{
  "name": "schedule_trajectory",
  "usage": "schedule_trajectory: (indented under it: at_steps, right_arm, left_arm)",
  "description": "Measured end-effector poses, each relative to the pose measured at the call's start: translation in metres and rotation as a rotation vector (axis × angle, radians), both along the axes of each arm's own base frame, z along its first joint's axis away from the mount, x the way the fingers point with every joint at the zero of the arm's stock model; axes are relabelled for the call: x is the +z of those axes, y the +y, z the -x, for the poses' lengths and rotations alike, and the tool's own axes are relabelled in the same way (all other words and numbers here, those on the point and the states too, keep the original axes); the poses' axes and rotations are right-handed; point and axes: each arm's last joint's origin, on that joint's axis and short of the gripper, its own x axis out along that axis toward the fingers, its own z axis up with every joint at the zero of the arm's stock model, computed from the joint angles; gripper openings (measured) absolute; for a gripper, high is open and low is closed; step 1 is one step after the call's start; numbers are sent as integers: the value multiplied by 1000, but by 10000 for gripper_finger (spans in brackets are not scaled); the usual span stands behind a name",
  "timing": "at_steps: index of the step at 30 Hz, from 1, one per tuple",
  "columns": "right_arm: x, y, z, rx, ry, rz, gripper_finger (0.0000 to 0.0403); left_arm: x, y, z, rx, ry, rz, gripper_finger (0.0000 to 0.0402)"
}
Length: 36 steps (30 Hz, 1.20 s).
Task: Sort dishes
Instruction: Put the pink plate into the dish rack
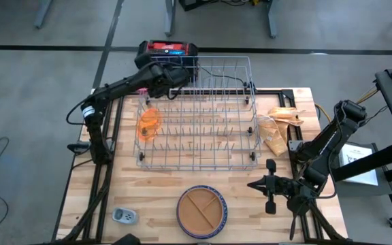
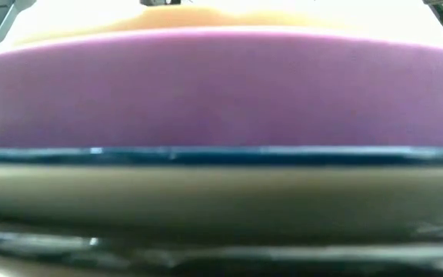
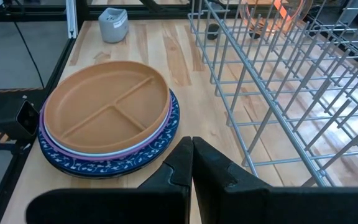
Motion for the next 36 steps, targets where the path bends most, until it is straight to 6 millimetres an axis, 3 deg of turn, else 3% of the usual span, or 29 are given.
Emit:
schedule_trajectory:
  at_steps: [9,22,36]
  right_arm:
    - [0,0,0,0,0,0,0]
    - [0,0,0,-3,-1,-6,0]
    - [0,0,0,-4,-1,-7,0]
  left_arm:
    - [-21,2,3,38,2,61,0]
    - [-26,6,6,112,-138,150,0]
    - [-38,5,6,141,-165,213,0]
